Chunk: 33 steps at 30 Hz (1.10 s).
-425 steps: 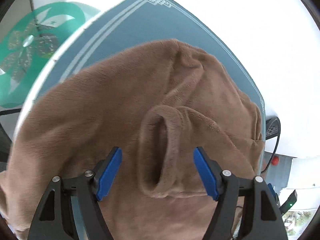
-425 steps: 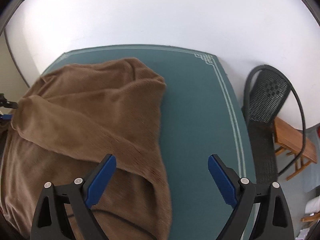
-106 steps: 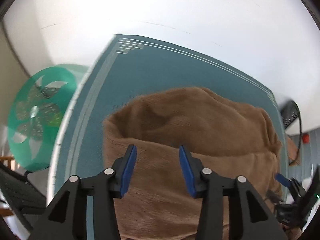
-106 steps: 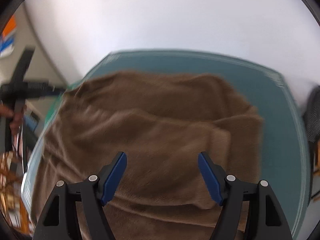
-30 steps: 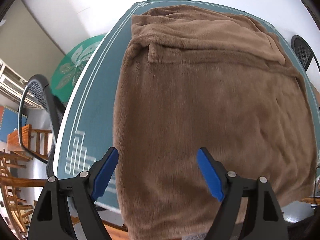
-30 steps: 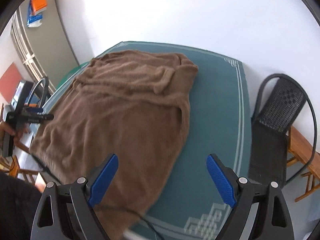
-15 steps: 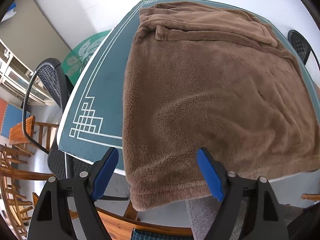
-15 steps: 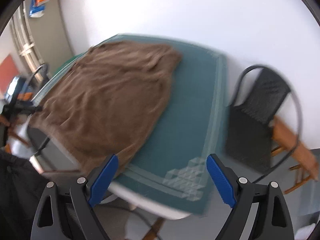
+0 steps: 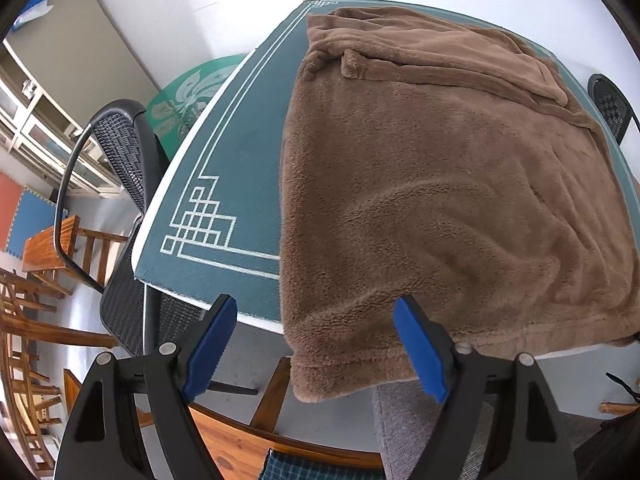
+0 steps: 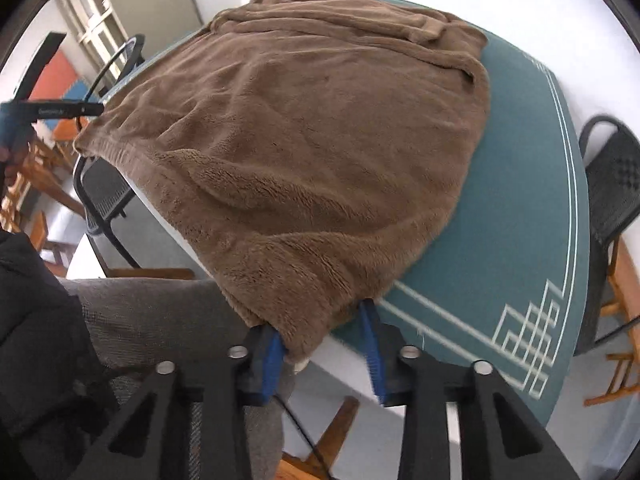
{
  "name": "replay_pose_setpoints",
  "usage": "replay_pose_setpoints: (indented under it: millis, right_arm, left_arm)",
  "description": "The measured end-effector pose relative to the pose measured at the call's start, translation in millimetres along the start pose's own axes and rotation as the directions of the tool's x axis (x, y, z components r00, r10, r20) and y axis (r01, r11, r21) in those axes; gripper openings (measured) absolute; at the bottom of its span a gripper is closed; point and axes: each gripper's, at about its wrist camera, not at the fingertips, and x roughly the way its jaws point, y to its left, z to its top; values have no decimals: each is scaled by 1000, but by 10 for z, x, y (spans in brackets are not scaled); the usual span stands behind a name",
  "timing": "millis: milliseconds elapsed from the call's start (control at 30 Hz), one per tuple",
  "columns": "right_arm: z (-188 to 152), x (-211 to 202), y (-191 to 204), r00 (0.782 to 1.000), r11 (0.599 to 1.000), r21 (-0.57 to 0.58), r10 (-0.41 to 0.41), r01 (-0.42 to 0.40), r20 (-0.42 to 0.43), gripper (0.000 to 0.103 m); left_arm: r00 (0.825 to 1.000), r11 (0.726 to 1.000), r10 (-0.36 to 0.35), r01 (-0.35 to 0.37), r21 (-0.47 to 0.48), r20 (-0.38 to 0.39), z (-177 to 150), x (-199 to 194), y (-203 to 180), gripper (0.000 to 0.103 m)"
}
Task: Fold clothes
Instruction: 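Pinch the blanket hem with the right gripper while the left gripper pinches the hem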
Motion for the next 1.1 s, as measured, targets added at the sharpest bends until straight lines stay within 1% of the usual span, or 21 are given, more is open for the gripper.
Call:
replay_pose_setpoints:
  millis: [67, 167, 300, 433, 500, 600, 700, 900, 933, 967, 1000, 1033, 1067, 1100]
  right_arm:
    - [94, -75, -2, 999, 1000, 0, -15, 15, 37, 16]
    - [294, -213, -71, 993, 999, 17, -53, 52, 105, 15]
    - [595, -220, -248, 986, 995, 58, -92, 84, 142, 15]
    - [721, -173, -415, 985, 991, 110, -93, 78, 143, 15]
    - [791, -130, -458, 986, 989, 128, -90, 72, 139, 15]
    - [907, -49, -474, 988, 989, 132, -84, 66, 133, 15]
    - [974, -3, -488, 989, 990, 130, -80, 63, 126, 15]
    - [1018, -10, -528, 990, 989, 133, -75, 59, 121, 15]
    - [1016, -11, -532, 990, 989, 134, -74, 58, 121, 15]
    - [1010, -19, -539, 990, 989, 137, -73, 56, 123, 15]
    - [1003, -29, -547, 989, 989, 141, -72, 54, 126, 15]
    - [996, -40, -556, 989, 988, 145, -72, 53, 130, 15]
    - [989, -50, -564, 989, 988, 148, -71, 51, 133, 15]
    - [983, -69, -573, 988, 987, 152, -73, 52, 137, 15]
  left_arm:
    - [1000, 1000, 3, -3, -8, 1, -22, -7, 45, 84]
    - [1000, 1000, 8, -8, -16, 4, -61, -33, 132, 84]
    - [1000, 999, 12, -11, -30, 10, -137, -102, 312, 84]
    - [999, 998, -34, 35, -45, 10, -251, -204, 491, 84]
    - [997, 997, -71, 71, -30, 10, -322, -260, 514, 84]
    - [993, 992, -116, 116, 46, 3, -413, -288, 418, 84]
    - [994, 990, -112, 112, 85, -7, -437, -226, 268, 84]
    - [990, 988, -137, 138, 64, -22, -360, -46, 121, 83]
    - [990, 989, -137, 139, 52, -30, -334, 4, 125, 68]
    - [989, 990, -138, 140, 25, -58, -303, 70, 154, 36]
    - [986, 989, -145, 145, -3, -81, -272, 125, 186, 25]
    - [980, 983, -181, 178, -39, -78, -243, 125, 237, 18]
    - [975, 976, -213, 208, -70, -71, -212, 115, 284, 14]
    - [974, 973, -223, 219, -69, -48, -166, 48, 309, 14]
